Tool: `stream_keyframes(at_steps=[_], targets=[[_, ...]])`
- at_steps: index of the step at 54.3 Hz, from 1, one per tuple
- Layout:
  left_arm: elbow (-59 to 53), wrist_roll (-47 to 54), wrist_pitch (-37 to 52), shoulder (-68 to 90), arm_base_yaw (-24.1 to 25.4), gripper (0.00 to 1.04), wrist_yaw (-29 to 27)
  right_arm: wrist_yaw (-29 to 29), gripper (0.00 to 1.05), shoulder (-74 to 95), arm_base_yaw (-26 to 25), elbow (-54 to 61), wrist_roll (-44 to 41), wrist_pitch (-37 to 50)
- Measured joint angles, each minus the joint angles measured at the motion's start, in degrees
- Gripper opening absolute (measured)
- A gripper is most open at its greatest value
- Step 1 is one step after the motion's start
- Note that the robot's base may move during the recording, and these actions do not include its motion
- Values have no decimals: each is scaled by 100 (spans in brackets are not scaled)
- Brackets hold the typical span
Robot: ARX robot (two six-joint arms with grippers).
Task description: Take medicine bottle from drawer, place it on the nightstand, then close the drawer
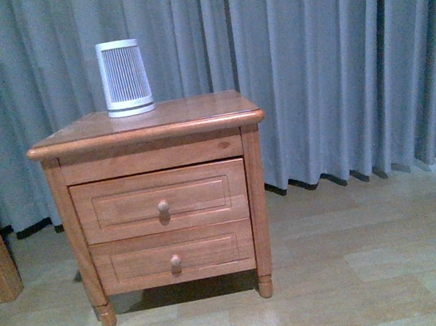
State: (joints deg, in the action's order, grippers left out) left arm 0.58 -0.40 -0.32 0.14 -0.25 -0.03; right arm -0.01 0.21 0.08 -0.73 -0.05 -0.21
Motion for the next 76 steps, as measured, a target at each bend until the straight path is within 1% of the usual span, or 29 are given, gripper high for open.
stream_keyframes(at_steps=[29,30,31,33,35,36,39,43,51,53,56,62,68,73,76], targets=[[2,-26,-24,15,-4,98,-42,0,98,0,0,0,0,0],[133,-170,-409,160,-31,98,-315,-2,98,2,0,0,0,0],[256,-326,-695,319,-26,98,-420,0,98,2,0,0,0,0],[494,-522,-1097,647,90,98,-463,0,98,0,0,0,0,2],[640,-605,-1115,901,188,98,-431,-2,98,0,0,0,0,0],[719,-643,-1058,1032,219,98,-431,0,98,0,0,0,0,0],[1161,-708,-520,1672,304,98,-415,0,98,0,0,0,0,0],[1727,-686,212,2518,269,98,-348,0,98,0,0,0,0,0],[2551,-345,1840,4483,-153,98,-146,0,98,0,0,0,0,2],[2732,-144,2385,5160,-310,98,-92,0,98,0,0,0,0,0],[2962,-70,2857,5936,-446,98,24,0,98,0,0,0,0,0],[3399,59,3272,7230,-664,98,201,-2,98,0,0,0,0,0],[3770,116,3421,8378,-800,98,343,0,98,0,0,0,0,0],[4094,142,3560,9307,-857,98,160,0,98,0,0,0,0,0],[4317,116,3560,9805,-861,98,140,-2,98,0,0,0,0,0]])
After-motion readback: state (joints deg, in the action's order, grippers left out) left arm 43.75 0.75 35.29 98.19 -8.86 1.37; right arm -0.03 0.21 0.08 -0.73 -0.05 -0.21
